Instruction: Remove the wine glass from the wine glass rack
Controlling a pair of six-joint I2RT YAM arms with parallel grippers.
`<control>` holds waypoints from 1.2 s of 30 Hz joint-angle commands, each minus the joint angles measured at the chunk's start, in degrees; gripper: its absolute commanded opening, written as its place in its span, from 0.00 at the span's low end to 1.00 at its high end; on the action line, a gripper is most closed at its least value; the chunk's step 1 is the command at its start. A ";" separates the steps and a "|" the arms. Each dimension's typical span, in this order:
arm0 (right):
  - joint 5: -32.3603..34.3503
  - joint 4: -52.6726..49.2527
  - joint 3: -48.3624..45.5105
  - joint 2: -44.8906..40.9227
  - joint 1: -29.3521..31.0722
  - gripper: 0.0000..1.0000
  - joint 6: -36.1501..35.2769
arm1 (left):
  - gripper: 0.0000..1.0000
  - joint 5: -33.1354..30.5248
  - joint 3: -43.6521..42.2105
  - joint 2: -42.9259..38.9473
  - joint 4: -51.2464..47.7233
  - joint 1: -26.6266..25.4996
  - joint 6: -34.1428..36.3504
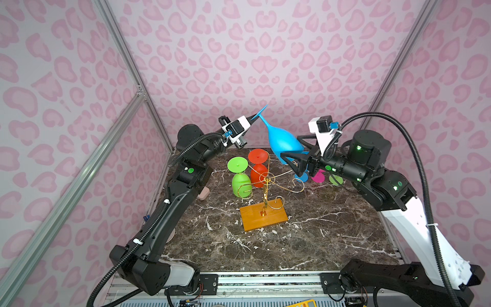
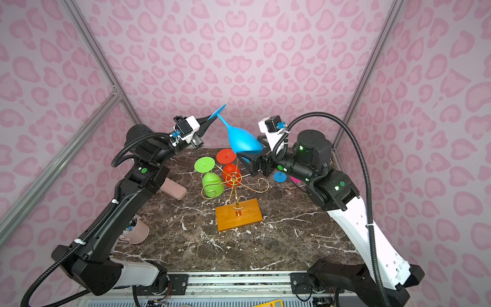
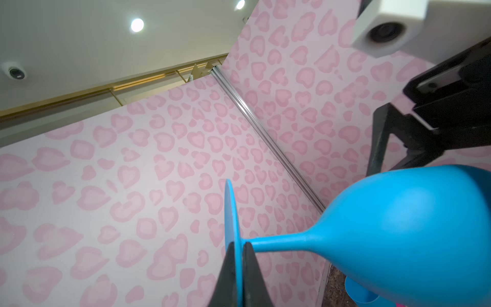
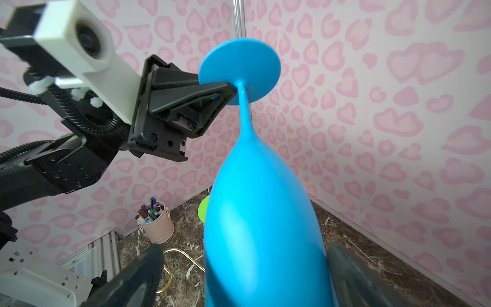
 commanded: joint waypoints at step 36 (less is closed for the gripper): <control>-4.41 23.91 -2.92 6.85 -6.91 0.33 7.91 | 0.03 -4.20 -3.59 -2.83 4.99 1.68 -28.39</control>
